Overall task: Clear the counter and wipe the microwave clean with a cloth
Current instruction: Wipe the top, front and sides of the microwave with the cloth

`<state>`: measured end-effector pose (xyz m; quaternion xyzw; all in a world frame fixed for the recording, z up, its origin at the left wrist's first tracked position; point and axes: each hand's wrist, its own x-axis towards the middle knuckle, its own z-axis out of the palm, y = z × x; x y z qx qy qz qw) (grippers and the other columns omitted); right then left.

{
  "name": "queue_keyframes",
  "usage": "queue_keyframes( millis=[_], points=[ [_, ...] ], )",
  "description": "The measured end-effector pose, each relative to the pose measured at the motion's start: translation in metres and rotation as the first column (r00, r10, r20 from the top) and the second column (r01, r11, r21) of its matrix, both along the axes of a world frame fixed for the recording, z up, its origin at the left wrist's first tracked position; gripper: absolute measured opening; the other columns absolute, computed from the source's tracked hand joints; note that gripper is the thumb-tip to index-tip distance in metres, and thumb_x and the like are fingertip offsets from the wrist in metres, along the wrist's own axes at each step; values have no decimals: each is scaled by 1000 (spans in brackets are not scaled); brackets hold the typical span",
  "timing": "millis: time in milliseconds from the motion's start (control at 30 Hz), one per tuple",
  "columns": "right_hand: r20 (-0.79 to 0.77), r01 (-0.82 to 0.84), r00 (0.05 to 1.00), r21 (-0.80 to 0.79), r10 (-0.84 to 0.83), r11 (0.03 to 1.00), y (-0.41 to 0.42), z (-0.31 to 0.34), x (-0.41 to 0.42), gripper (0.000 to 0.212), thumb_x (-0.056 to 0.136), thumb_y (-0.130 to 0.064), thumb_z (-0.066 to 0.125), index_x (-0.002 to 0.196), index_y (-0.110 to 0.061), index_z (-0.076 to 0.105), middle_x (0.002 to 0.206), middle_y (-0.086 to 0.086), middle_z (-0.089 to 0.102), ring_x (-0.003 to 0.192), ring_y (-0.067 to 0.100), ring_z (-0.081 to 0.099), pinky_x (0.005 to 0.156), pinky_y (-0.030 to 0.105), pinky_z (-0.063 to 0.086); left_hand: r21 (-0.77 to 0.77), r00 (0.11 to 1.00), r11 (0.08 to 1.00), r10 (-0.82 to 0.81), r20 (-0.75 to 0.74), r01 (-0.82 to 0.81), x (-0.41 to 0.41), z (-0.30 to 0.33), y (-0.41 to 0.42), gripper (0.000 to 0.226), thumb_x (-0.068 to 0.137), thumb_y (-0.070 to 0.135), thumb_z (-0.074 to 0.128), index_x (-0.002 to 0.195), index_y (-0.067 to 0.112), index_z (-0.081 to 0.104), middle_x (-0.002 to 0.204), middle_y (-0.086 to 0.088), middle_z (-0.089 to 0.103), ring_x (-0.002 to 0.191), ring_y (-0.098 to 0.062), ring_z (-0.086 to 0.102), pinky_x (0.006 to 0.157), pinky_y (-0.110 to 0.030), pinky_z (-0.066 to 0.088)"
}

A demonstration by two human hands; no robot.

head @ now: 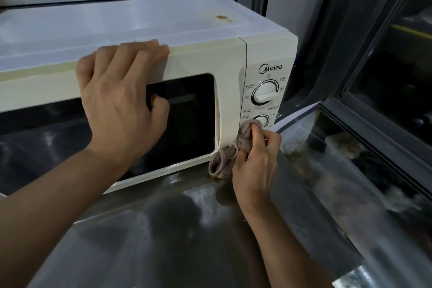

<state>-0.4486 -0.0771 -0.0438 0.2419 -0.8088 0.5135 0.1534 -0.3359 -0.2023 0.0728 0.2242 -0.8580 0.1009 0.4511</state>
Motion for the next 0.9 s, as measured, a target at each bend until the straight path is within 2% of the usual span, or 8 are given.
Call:
queue_keyframes(
  millis=[100, 167, 300, 400, 533, 733, 800, 900],
  points=[
    [42, 23, 999, -118, -18, 993, -5, -7, 0, 58, 72, 17, 58, 125, -3, 54, 112, 13, 48, 101, 21, 54, 91, 8, 37, 4, 1000, 1000, -2, 2, 2, -1, 0, 1, 54, 65, 11, 57, 120, 13, 58, 117, -5, 61, 100, -27, 46, 88, -36, 27],
    [88, 27, 996, -140, -15, 990, -6, -15, 0, 54, 71, 18, 58, 121, -2, 55, 112, 13, 50, 103, 16, 52, 90, -2, 28, 7, 1000, 1000, -6, 6, 5, -1, 1, 1, 54, 66, 11, 58, 120, 12, 58, 117, -6, 61, 100, -28, 47, 88, -36, 27],
    [215, 60, 975, -53, -48, 997, 1, -28, -17, 42, 75, 14, 56, 115, 3, 57, 115, 19, 54, 105, 29, 55, 86, 2, 26, 16, 1000, 1000, 2, 7, -2, 1, 2, 4, 54, 65, 9, 57, 119, 11, 59, 117, -6, 61, 101, -30, 48, 88, -36, 26],
    [248, 87, 966, -21, -79, 996, 11, -24, -42, 42, 74, 15, 57, 115, 4, 56, 116, 22, 52, 102, 25, 54, 83, -5, 22, 19, 1000, 1000, 2, 11, -2, 1, 3, 4, 55, 64, 8, 58, 119, 12, 59, 117, -6, 61, 101, -29, 48, 89, -36, 26],
    [59, 36, 998, 16, -37, 999, 23, 0, -66, 43, 67, 12, 68, 108, -2, 60, 111, 14, 55, 102, 21, 54, 86, 2, 25, 21, 1000, 1000, 5, 13, -5, 1, 2, 5, 55, 64, 8, 59, 119, 11, 60, 117, -6, 62, 101, -28, 47, 89, -36, 27],
    [-235, -78, 969, -7, 74, 997, 30, 18, -83, 33, 63, 14, 70, 91, -2, 67, 108, 16, 54, 91, -5, 41, 85, -3, 31, 22, 1000, 1000, 4, -2, -4, 0, 3, 5, 52, 66, 11, 59, 118, 10, 59, 116, -8, 62, 100, -32, 48, 88, -38, 27],
    [-203, -80, 976, -17, 75, 997, 27, 7, -86, 31, 67, 17, 66, 92, -2, 66, 113, 16, 51, 96, 3, 45, 87, 1, 35, 23, 1000, 1000, 6, -6, -6, -1, 2, 3, 51, 67, 11, 60, 118, 11, 59, 115, -8, 62, 100, -32, 48, 88, -40, 29],
    [-43, -42, 998, -5, 42, 999, 23, -15, -84, 32, 65, 21, 62, 85, -3, 60, 112, 12, 47, 96, 11, 49, 84, -6, 32, 34, 1000, 999, -16, 1, 16, -2, 1, 0, 50, 69, 13, 57, 119, 10, 58, 117, -9, 61, 100, -34, 50, 89, -48, 35]
  ],
)
